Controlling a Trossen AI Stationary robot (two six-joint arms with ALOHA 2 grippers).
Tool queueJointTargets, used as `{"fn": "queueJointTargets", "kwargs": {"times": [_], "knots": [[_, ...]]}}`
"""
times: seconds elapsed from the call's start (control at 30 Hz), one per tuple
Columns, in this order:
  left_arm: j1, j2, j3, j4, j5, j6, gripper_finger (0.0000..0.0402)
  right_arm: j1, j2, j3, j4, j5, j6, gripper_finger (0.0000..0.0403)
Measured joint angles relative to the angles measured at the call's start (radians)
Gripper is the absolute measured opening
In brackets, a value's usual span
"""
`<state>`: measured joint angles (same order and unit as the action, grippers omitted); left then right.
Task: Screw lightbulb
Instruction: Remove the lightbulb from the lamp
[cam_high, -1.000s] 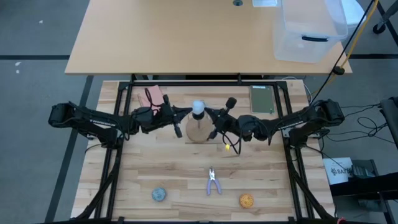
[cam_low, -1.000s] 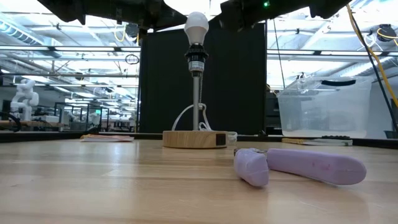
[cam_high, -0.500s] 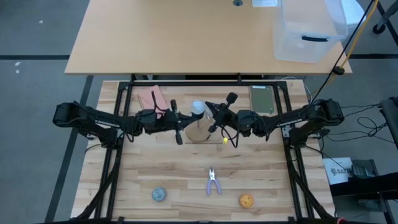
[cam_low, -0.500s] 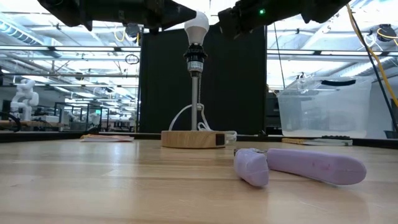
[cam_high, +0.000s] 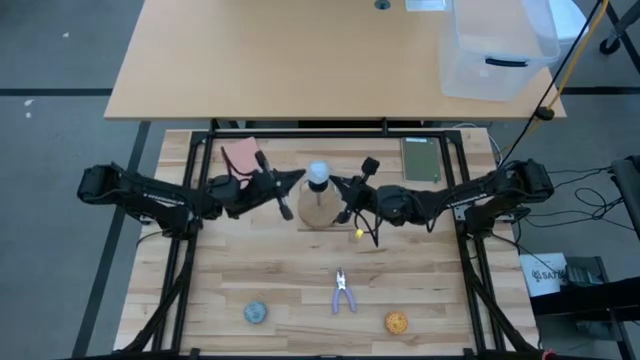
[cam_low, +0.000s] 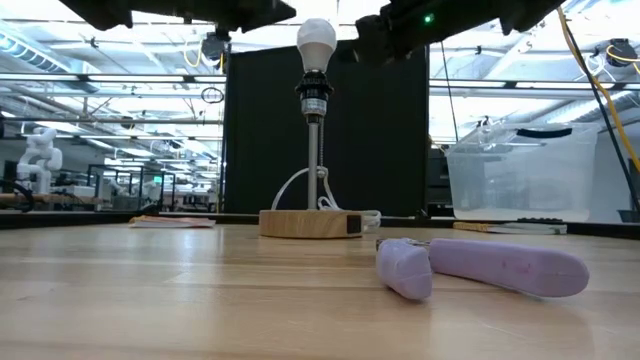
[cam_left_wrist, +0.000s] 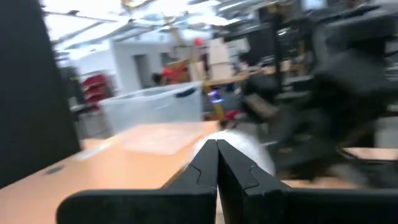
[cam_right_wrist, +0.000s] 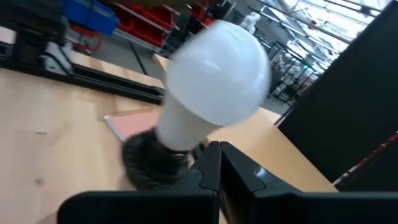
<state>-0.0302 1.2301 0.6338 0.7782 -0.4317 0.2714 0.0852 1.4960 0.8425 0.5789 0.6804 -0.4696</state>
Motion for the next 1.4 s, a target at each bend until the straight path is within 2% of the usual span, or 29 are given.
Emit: {"fn": "queueJointTargets", "kwargs": {"times": [0.1,0.2,0.33,0.47,0.63,0.83,1.0,1.4], "knots": [[0.036,0.002,0.0,-0.038,-0.016,-0.032,0.0,0.034,0.0,0.0,0.005,-0.007,-0.009,0.0],[0.085,0.009,0.0,-0.068,0.01,-0.091,0.0,0.056,0.0,0.0,0.046,-0.046,-0.042,0.0],[0.142,0.01,0.0,-0.096,0.102,-0.159,0.0,0.063,0.0,0.0,0.122,-0.13,-0.073,0.0],[0.173,0.01,0.0,-0.107,0.205,-0.214,0.0,0.045,0.0,0.003,0.154,-0.133,-0.093,0.0],[0.172,0.031,0.0,-0.105,0.251,-0.241,0.0,0.014,0.001,0.02,0.128,-0.133,-0.084,0.0],[0.147,0.033,0.0,-0.107,0.24,-0.246,0.0,0.012,0.001,0.021,0.116,-0.132,-0.092,0.0],[0.134,0.033,0.0,-0.121,0.221,-0.247,0.0,0.012,-0.001,0.024,0.085,-0.055,-0.092,0.0],[0.061,0.032,0.0,-0.166,0.171,-0.263,0.0,0.004,-0.003,0.024,0.056,0.014,-0.094,0.0]]}}
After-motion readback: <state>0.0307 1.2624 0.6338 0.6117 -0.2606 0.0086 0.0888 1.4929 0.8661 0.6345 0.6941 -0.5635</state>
